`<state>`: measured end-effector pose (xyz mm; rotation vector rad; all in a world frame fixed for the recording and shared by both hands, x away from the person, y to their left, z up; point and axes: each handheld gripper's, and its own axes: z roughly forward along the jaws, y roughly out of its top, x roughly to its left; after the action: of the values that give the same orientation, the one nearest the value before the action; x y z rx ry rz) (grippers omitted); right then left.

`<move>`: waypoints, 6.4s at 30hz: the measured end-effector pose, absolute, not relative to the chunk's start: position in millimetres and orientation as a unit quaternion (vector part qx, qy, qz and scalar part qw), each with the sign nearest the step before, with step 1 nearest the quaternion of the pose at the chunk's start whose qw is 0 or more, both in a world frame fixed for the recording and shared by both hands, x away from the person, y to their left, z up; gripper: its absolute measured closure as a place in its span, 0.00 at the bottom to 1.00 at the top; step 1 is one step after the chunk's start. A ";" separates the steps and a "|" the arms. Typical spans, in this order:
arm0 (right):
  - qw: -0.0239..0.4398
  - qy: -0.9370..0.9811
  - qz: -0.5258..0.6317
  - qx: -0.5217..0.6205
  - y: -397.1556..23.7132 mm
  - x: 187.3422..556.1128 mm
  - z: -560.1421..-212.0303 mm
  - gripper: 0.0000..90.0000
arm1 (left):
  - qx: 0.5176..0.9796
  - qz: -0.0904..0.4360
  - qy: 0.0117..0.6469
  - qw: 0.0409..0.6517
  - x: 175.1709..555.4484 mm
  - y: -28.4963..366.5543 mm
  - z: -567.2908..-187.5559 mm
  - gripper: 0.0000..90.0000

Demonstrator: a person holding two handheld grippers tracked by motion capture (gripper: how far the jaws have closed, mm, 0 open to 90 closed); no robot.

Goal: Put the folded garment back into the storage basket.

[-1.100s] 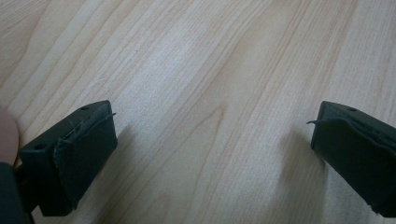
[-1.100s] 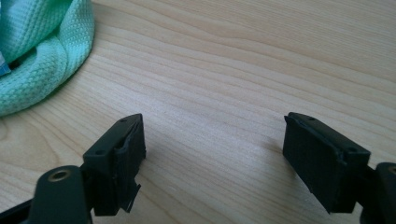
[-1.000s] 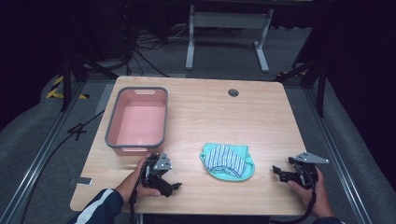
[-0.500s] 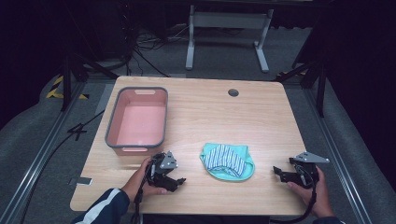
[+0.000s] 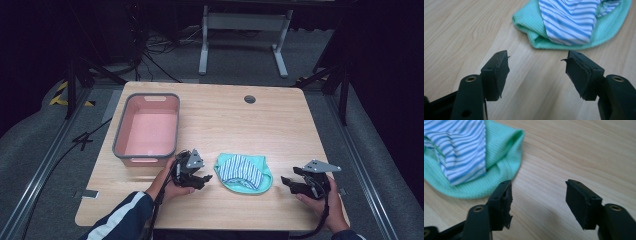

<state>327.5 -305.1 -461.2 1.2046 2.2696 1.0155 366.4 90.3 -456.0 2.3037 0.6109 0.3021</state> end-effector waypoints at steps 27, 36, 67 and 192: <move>0.165 0.840 0.336 0.392 -237.9 371.4 -464.8 0.53 | 0.901 0.098 0.245 0.344 400.7 47.9 -474.6 0.39; 0.148 0.838 0.336 0.404 -240.0 375.3 -474.8 0.47 | 0.895 0.077 0.255 0.358 403.4 51.5 -478.0 0.38; 0.122 0.840 0.362 0.385 -234.5 364.5 -470.7 0.91 | 0.909 0.054 0.186 0.370 395.1 51.0 -474.1 0.91; 0.132 0.858 0.443 0.226 51.3 444.1 -356.9 0.91 | 0.804 0.268 0.392 0.357 385.4 311.3 -347.6 0.92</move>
<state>444.1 51.3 -356.9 0.6553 2.4888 1.2856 385.4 311.3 -347.6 2.0767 1.0128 0.6915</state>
